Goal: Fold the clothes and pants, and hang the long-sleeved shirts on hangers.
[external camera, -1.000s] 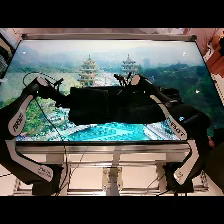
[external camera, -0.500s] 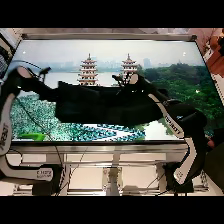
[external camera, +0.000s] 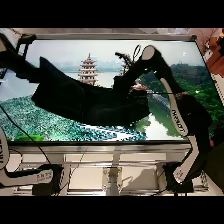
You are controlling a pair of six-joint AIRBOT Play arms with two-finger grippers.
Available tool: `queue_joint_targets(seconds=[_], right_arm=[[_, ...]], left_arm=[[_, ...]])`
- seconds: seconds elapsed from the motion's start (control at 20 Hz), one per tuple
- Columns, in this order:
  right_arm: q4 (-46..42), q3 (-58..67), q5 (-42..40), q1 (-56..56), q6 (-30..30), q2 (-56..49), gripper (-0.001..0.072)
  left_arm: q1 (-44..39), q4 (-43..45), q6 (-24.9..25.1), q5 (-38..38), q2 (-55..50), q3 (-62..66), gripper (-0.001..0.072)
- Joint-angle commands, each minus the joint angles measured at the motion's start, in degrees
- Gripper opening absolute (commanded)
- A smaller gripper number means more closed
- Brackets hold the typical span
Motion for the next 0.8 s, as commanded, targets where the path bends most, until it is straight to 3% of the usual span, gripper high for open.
queue_joint_targets(seconds=[0.0,0.5,0.75], right_arm=[[-0.11,2.51,3.78,-4.13,0.02,1.77,0.029],[-4.02,2.36,11.45,-17.59,1.49,2.8,0.0288],[-4.76,2.36,12.63,-21.53,2.05,2.8,0.0287]], left_arm=[[-8.92,0.66,-1.49,-1.07,-2.51,4.59,0.0025],[-30.16,-0.57,-5.22,4.33,-18.38,13.38,0.0025],[-32.52,-16.7,-5.55,15.34,-23.08,13.38,0.0025]])
